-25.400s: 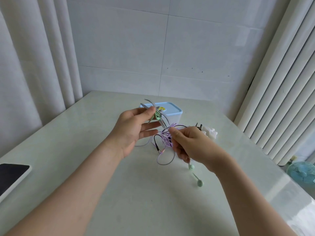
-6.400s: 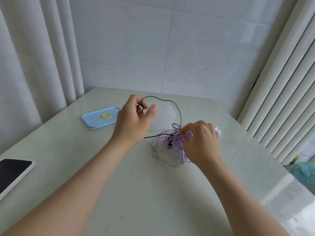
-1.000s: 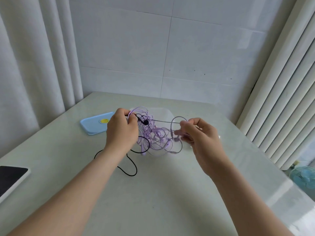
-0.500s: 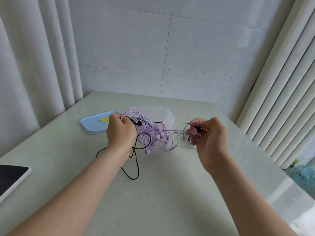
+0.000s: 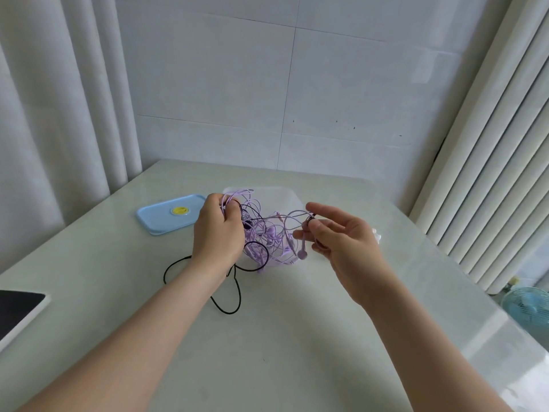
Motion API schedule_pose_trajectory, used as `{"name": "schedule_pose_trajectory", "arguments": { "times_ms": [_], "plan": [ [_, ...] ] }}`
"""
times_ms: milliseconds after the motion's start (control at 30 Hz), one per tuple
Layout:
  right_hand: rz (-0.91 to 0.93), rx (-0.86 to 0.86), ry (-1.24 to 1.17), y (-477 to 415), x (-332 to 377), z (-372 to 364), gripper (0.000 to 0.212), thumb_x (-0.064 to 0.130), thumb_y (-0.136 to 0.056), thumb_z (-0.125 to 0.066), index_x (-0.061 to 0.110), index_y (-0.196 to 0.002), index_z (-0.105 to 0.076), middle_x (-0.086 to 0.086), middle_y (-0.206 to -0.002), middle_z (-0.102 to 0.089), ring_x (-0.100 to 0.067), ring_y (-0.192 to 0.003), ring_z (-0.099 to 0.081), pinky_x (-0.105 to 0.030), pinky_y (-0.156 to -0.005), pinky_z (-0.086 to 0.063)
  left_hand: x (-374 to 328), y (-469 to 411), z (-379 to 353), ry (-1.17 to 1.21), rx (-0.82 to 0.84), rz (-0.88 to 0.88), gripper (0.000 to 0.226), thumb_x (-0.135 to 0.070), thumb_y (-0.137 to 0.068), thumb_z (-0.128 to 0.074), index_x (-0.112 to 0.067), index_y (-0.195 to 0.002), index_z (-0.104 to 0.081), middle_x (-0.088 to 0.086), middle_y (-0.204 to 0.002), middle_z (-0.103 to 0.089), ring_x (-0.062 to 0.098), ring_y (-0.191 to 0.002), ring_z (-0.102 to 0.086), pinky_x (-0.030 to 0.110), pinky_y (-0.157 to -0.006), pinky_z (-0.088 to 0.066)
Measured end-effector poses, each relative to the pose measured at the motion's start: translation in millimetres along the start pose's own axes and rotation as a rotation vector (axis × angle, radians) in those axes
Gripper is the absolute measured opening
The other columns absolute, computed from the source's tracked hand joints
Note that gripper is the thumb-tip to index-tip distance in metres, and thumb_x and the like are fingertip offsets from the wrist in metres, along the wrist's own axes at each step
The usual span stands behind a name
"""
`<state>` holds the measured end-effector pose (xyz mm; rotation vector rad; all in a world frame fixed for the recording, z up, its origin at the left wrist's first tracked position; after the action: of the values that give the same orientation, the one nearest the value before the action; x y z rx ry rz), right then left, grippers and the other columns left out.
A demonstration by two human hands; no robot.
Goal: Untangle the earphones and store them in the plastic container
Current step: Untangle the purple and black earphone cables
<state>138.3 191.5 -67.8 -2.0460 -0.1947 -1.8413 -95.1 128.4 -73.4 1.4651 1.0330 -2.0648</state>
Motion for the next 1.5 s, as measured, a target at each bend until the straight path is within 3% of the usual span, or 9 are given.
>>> {"name": "schedule_pose_trajectory", "arguments": {
  "times_ms": [333,533,700,800,967,1133,1233,1333,1500],
  "plan": [
    [0.097,-0.134,0.540,1,4,9,0.013,0.008,-0.097,-0.071,0.020,-0.098,-0.075,0.000,-0.075,-0.078,-0.008,-0.071,-0.077,-0.019,-0.055,-0.051,-4,0,0,-0.066,0.003,-0.061,0.019,-0.025,-0.109,-0.048,-0.012,-0.099,-0.057,-0.008,-0.078,-0.052,0.014,-0.073,-0.049,0.036,-0.067,-0.034],
    [0.120,-0.260,0.736,2,11,20,0.025,0.029,-0.085,-0.086,0.024,-0.099,-0.065,0.005,-0.066,-0.074,-0.008,-0.084,-0.068,0.007,-0.072,-0.029,-9,3,-3,-0.074,0.027,-0.093,0.021,-0.025,-0.109,-0.048,-0.012,-0.094,-0.055,-0.007,-0.074,-0.050,0.013,-0.070,-0.047,0.037,-0.065,-0.033],
    [0.058,-0.303,0.716,0,3,28,0.015,0.011,-0.084,-0.071,0.025,-0.087,-0.076,0.002,-0.058,-0.067,-0.015,-0.068,-0.063,-0.019,-0.056,-0.048,-7,2,-1,-0.080,0.020,-0.094,0.023,-0.025,-0.109,-0.048,-0.009,-0.095,-0.057,-0.006,-0.075,-0.051,0.019,-0.072,-0.047,0.038,-0.068,-0.035],
    [0.065,-0.303,0.712,-1,1,30,0.025,0.004,-0.090,-0.062,0.023,-0.093,-0.077,-0.005,-0.056,-0.060,-0.020,-0.062,-0.061,-0.009,-0.052,-0.044,-5,0,0,-0.084,0.015,-0.088,0.023,-0.025,-0.109,-0.048,-0.009,-0.095,-0.057,-0.006,-0.075,-0.052,0.020,-0.073,-0.047,0.037,-0.069,-0.035],
    [-0.126,-0.173,0.514,-3,-16,21,0.048,-0.001,-0.091,-0.041,0.024,-0.118,-0.072,-0.007,-0.070,-0.063,-0.018,-0.069,-0.073,-0.026,-0.058,-0.046,-5,-1,2,-0.080,0.002,-0.081,0.022,-0.025,-0.108,-0.049,-0.010,-0.094,-0.057,-0.007,-0.073,-0.050,0.017,-0.070,-0.046,0.038,-0.065,-0.033],
    [-0.262,-0.154,0.295,2,-20,17,0.033,0.009,-0.095,-0.041,0.005,-0.112,-0.070,-0.015,-0.068,-0.057,-0.032,-0.062,-0.075,-0.036,-0.064,-0.049,-2,-4,1,0.007,0.043,-0.010,0.020,-0.027,-0.102,-0.061,-0.017,-0.086,-0.065,-0.009,-0.066,-0.053,0.017,-0.066,-0.049,0.033,-0.062,-0.039],
    [-0.118,-0.209,0.716,4,-7,23,0.027,0.016,-0.092,-0.051,-0.002,-0.091,-0.072,-0.001,-0.054,-0.062,-0.021,-0.056,-0.072,-0.030,-0.060,-0.052,-8,-4,3,0.040,0.074,-0.002,0.022,-0.025,-0.095,-0.066,-0.011,-0.078,-0.069,-0.011,-0.055,-0.050,0.014,-0.059,-0.045,0.029,-0.059,-0.037],
    [0.029,-0.245,1.015,7,7,19,0.012,0.018,-0.083,-0.066,0.025,-0.087,-0.074,0.013,-0.065,-0.066,0.002,-0.074,-0.058,-0.015,-0.064,-0.046,-15,-2,3,0.072,0.129,-0.011,0.025,-0.020,-0.088,-0.068,0.001,-0.075,-0.068,0.001,-0.055,-0.044,0.017,-0.058,-0.038,0.030,-0.061,-0.034],
    [0.315,-0.127,0.797,8,22,-12,0.022,0.024,-0.096,-0.069,0.033,-0.115,-0.074,0.018,-0.100,-0.073,0.002,-0.090,-0.068,-0.027,-0.088,-0.055,-33,9,-14,0.241,0.407,-0.032,0.017,-0.013,-0.096,-0.065,-0.011,-0.086,-0.079,-0.001,-0.062,-0.051,0.018,-0.059,-0.041,0.039,-0.064,-0.039]
  ]
}}
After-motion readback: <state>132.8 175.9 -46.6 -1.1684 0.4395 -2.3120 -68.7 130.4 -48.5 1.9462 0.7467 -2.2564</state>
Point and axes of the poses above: each hand's wrist, its own y-axis away from the middle knuckle, its own z-axis out of the back of the hand, x = y × z, the point moved 9 cm from there along -y, towards the middle knuckle
